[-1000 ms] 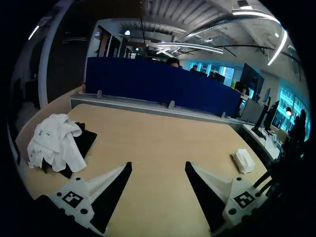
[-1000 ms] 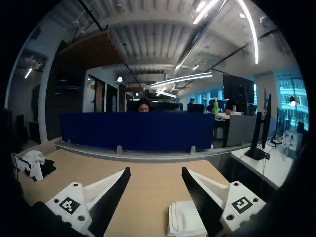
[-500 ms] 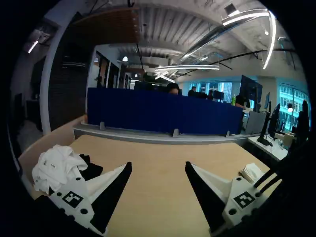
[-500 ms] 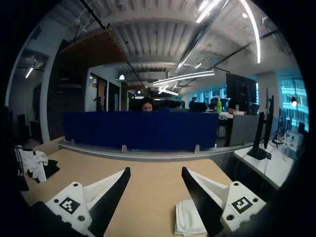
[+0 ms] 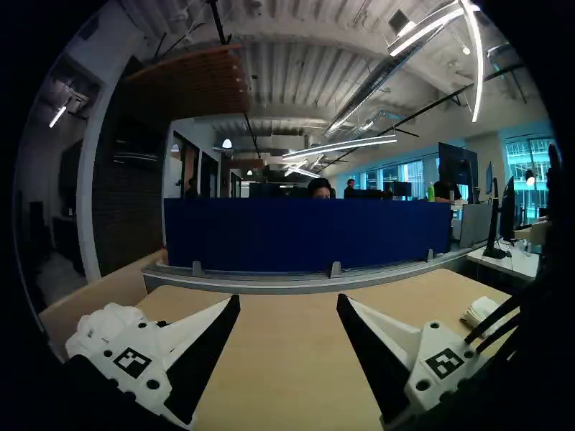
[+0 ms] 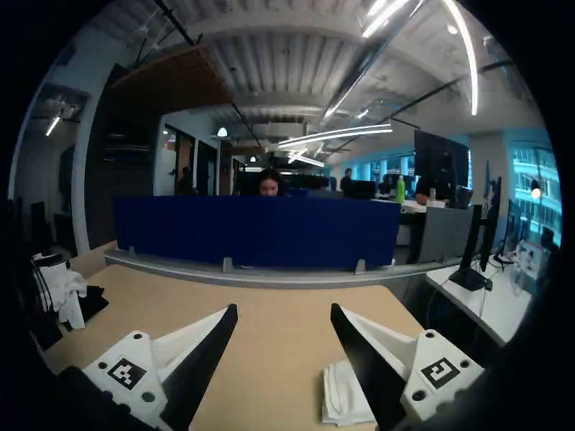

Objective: Fold towel

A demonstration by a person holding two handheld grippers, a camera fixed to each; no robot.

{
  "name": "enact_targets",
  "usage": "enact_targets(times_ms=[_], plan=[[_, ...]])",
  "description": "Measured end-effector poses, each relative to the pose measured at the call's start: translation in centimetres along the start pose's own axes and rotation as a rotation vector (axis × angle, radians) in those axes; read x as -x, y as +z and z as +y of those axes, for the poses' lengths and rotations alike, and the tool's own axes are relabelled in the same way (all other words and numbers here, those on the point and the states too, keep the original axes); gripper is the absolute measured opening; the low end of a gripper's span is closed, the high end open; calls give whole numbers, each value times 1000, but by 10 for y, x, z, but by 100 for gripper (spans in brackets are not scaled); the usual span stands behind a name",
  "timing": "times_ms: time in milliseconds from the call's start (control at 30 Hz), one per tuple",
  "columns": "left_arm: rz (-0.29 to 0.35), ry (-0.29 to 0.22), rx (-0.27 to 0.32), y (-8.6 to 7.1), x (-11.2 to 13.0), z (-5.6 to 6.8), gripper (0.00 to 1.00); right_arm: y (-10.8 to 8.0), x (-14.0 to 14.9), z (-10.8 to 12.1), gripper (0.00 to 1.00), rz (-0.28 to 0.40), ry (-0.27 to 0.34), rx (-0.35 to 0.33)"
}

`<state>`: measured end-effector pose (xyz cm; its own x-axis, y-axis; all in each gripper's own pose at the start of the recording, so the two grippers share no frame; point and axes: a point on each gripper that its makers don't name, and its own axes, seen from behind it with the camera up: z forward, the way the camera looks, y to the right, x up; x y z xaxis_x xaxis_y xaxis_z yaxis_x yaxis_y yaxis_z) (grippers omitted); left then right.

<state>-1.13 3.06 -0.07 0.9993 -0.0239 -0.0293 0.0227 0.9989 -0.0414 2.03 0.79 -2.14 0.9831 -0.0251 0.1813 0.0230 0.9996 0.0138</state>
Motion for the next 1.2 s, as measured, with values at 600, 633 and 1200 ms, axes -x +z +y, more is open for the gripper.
enact_targets(times_ms=[600,633,1200], plan=[[63,65,-89,13,67,-28,100,40,30,-14,100,-85,-30,35],[64,64,-94,13,72,-31,100,43,31,-15,100,-83,-31,38],[64,14,-150,21,144,-58,100,65,57,-21,100,-95,-71,54]])
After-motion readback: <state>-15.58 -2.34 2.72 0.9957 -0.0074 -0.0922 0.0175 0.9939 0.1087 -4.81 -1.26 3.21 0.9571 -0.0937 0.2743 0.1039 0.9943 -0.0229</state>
